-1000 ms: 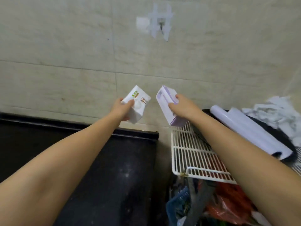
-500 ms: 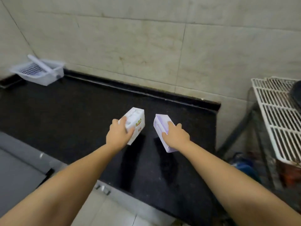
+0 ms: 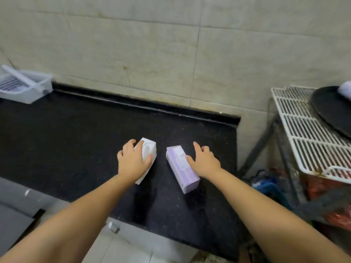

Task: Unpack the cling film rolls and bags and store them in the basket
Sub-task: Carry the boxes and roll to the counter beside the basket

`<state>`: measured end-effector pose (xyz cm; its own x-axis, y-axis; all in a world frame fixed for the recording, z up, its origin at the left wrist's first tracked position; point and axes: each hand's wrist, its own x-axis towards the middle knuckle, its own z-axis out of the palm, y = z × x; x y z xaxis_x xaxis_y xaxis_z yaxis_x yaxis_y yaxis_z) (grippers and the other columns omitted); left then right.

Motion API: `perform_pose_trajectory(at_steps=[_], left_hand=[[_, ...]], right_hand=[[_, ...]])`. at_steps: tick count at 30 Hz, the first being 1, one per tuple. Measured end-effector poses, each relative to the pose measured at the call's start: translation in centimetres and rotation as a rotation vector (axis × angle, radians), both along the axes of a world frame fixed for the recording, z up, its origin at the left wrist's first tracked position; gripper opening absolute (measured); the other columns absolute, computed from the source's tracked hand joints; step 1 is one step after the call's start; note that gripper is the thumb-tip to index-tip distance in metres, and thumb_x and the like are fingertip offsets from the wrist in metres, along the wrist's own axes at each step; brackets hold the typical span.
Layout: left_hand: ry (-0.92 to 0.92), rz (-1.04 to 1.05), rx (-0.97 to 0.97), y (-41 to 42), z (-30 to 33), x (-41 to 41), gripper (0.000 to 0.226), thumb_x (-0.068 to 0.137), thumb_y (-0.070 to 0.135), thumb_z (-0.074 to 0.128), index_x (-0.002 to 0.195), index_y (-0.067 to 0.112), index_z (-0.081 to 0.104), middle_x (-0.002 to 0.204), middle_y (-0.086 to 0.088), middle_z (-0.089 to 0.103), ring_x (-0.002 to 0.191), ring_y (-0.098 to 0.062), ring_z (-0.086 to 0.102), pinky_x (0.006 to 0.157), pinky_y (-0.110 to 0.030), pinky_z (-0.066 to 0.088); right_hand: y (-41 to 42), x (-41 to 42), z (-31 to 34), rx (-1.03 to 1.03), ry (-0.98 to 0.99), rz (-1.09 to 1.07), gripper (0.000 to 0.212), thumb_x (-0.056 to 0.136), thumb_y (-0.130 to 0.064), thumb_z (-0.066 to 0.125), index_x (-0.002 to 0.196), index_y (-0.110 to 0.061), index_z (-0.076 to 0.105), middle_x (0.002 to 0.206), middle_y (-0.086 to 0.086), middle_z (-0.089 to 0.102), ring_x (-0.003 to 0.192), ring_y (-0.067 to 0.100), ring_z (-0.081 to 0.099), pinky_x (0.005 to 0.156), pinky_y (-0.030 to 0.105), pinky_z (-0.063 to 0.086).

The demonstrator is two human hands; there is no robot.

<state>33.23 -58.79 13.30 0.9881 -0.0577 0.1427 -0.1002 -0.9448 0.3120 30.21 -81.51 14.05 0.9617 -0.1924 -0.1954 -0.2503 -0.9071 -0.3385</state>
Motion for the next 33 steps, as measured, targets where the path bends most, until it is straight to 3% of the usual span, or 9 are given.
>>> perform_pose_trajectory(at_steps=[4, 8, 11, 14, 16, 21, 27, 30, 33], left_hand=[[-0.093, -0.24, -0.113, -7.9, 5.8, 2.3, 0.047, 0.092, 0.031, 0.049, 0.134, 0.011, 0.044, 0.134, -0.013, 0.046, 0.123, -0.031, 0.042, 0.099, -0.045, 0.037], [-0.204, -0.526, -0.22, -18.7, 11.8, 2.1, 0.036, 0.092, 0.024, 0.05, 0.125, 0.009, 0.053, 0.119, -0.014, 0.056, 0.113, -0.032, 0.051, 0.093, -0.042, 0.044], [-0.223, -0.715, -0.287, -26.9, 15.3, 0.1, 0.032, 0.091, 0.021, 0.05, 0.121, 0.01, 0.056, 0.114, -0.014, 0.058, 0.108, -0.03, 0.053, 0.092, -0.041, 0.044], [-0.27, -0.881, -0.272, -34.2, 17.2, -2.9, 0.028, 0.09, 0.019, 0.05, 0.114, 0.008, 0.06, 0.109, -0.017, 0.059, 0.105, -0.032, 0.054, 0.091, -0.042, 0.044], [-0.264, -0.955, -0.222, -38.4, 17.5, -4.9, 0.027, 0.09, 0.022, 0.048, 0.111, 0.011, 0.061, 0.108, -0.014, 0.06, 0.104, -0.03, 0.054, 0.09, -0.044, 0.045], [-0.137, -1.007, 0.034, -46.4, 16.1, -8.1, 0.034, 0.092, 0.038, 0.041, 0.116, 0.019, 0.056, 0.115, -0.009, 0.053, 0.108, -0.027, 0.049, 0.09, -0.044, 0.042], [-0.071, -0.928, 0.014, -50.1, 13.5, -7.5, 0.034, 0.09, 0.045, 0.039, 0.115, 0.027, 0.054, 0.116, -0.005, 0.049, 0.111, -0.024, 0.045, 0.092, -0.043, 0.037], [-0.126, -0.941, 0.012, -50.2, 12.7, -6.9, 0.033, 0.09, 0.043, 0.036, 0.116, 0.028, 0.052, 0.117, -0.003, 0.049, 0.111, -0.022, 0.045, 0.091, -0.04, 0.037], [-0.159, -0.942, 0.018, -50.3, 12.3, -7.0, 0.033, 0.091, 0.04, 0.034, 0.117, 0.028, 0.05, 0.119, -0.003, 0.049, 0.111, -0.022, 0.044, 0.091, -0.038, 0.037]], right_hand=[[-5.4, -0.1, 8.2, -0.034, -0.204, -0.041, 0.051, 0.095, -0.038, 0.039, 0.14, -0.016, 0.033, 0.14, 0.016, 0.039, 0.121, 0.036, 0.047, 0.091, 0.045, 0.045], [-13.3, -1.9, 17.1, -0.148, -0.413, -0.085, 0.033, 0.092, -0.023, 0.04, 0.107, -0.006, 0.064, 0.113, 0.021, 0.062, 0.102, 0.038, 0.059, 0.083, 0.04, 0.051], [-20.3, -4.5, 21.6, -0.237, -0.465, -0.167, 0.029, 0.091, -0.019, 0.039, 0.086, -0.005, 0.064, 0.096, 0.02, 0.067, 0.089, 0.037, 0.062, 0.066, 0.033, 0.043], [-27.2, -7.7, 22.3, -0.388, -0.432, -0.281, 0.028, 0.09, -0.017, 0.041, 0.103, -0.009, 0.064, 0.111, 0.016, 0.065, 0.1, 0.034, 0.059, 0.074, 0.036, 0.045], [-31.2, -10.0, 20.8, -0.487, -0.365, -0.344, 0.032, 0.09, -0.02, 0.045, 0.121, -0.015, 0.053, 0.125, 0.013, 0.055, 0.112, 0.034, 0.051, 0.084, 0.041, 0.042], [-39.1, -13.5, 15.9, -0.606, -0.134, -0.415, 0.065, 0.088, -0.04, 0.05, 0.143, -0.026, 0.019, 0.148, 0.013, 0.026, 0.136, 0.032, 0.023, 0.109, 0.061, 0.017], [-45.3, -14.0, 15.5, -0.468, -0.038, -0.552, 0.084, 0.08, -0.062, 0.048, 0.146, -0.033, 0.006, 0.153, 0.015, 0.018, 0.135, 0.042, 0.025, 0.102, 0.06, 0.029], [-47.4, -14.2, 16.2, -0.293, -0.052, -0.573, 0.088, 0.077, -0.066, 0.047, 0.146, -0.027, 0.008, 0.145, 0.017, 0.036, 0.124, 0.039, 0.045, 0.091, 0.046, 0.042], [-47.8, -14.3, 16.4, -0.265, -0.091, -0.545, 0.085, 0.08, -0.062, 0.047, 0.145, -0.017, 0.015, 0.133, 0.016, 0.052, 0.112, 0.034, 0.056, 0.075, 0.037, 0.043]])
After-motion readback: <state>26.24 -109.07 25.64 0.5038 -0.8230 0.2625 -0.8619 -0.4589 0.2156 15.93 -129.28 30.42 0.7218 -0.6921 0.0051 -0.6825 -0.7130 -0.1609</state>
